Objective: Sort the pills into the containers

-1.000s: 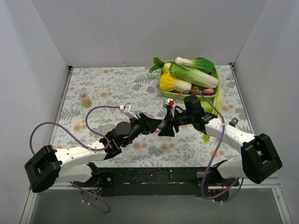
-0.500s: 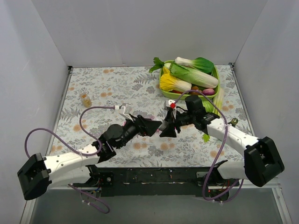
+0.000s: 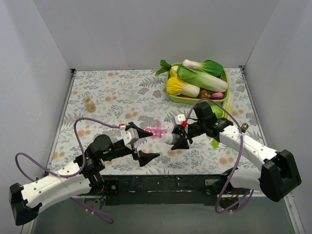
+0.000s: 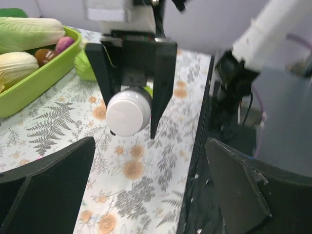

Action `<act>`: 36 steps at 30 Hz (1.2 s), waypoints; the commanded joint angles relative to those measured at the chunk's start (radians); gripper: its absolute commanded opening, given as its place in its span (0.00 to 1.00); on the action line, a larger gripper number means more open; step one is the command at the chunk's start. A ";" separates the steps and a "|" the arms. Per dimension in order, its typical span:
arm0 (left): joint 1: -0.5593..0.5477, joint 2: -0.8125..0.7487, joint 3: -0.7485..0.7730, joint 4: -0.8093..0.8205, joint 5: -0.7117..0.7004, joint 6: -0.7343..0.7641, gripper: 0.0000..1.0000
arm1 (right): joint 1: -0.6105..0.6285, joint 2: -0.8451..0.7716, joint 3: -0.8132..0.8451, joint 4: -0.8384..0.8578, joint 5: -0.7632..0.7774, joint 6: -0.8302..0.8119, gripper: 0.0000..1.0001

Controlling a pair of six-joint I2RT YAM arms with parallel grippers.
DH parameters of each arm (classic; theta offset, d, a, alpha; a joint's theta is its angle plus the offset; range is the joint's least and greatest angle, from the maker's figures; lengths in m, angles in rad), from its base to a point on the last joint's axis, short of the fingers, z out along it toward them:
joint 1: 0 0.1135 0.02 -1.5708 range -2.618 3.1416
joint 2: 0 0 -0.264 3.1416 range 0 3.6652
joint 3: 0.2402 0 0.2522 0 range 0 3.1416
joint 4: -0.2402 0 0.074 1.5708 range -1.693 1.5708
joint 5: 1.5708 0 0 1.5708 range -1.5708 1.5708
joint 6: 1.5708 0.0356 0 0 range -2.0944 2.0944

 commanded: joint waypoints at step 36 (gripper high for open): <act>0.004 0.350 0.165 -0.021 -0.018 -0.023 0.00 | 0.074 -0.012 0.023 -0.075 0.119 -0.131 0.04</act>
